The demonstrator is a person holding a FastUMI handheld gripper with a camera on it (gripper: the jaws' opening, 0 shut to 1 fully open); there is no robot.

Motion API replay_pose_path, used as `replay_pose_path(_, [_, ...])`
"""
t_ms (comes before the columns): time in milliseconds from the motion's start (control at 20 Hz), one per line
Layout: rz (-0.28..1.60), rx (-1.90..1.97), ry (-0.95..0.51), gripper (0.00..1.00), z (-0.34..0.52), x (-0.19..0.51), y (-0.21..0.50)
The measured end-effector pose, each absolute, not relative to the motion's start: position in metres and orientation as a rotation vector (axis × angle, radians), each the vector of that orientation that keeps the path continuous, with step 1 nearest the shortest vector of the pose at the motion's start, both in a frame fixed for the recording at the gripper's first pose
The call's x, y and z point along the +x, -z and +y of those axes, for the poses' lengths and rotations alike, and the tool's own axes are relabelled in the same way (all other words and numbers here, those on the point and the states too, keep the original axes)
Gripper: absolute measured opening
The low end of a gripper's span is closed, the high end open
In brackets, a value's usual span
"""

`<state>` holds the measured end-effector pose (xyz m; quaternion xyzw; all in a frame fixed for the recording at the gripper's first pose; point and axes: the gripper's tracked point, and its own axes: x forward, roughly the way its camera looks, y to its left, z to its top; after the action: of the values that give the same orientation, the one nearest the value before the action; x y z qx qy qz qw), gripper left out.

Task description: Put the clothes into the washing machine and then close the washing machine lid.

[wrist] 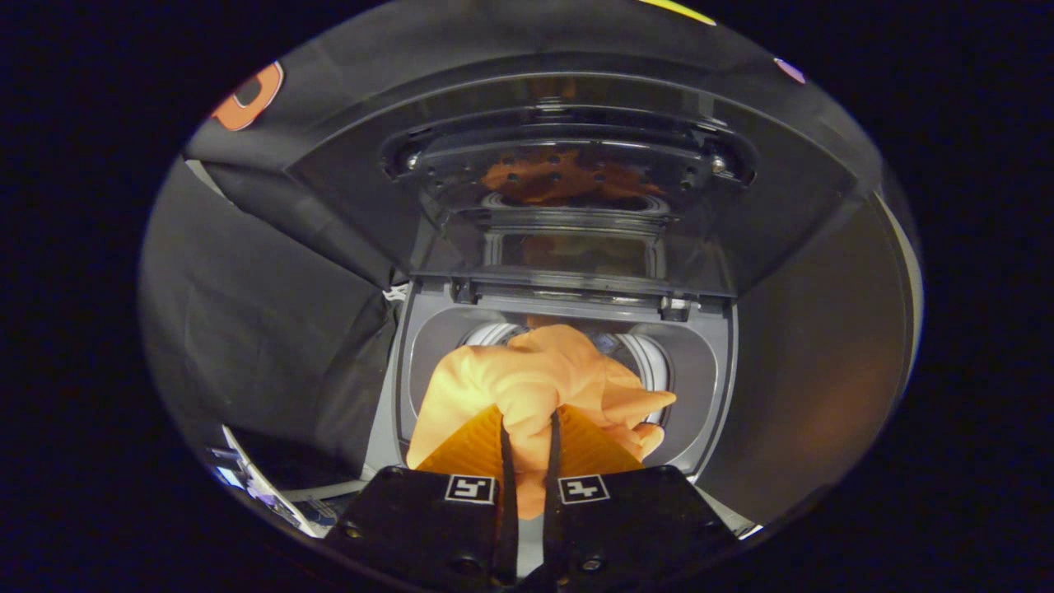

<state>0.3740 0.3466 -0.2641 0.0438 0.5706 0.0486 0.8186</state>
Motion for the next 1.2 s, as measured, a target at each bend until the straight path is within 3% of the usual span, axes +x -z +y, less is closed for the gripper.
replay_pose_path(250, [1.201,0.100,-0.087,0.26,0.338,0.377,0.266])
replay_pose_path(450, [1.201,0.077,-0.090,0.66,0.337,0.372,0.268])
replay_pose_path(550, [1.194,0.069,-0.083,0.78,0.337,0.370,0.266])
replay_pose_path(1200, [1.192,0.084,-0.060,0.79,0.331,0.351,0.257])
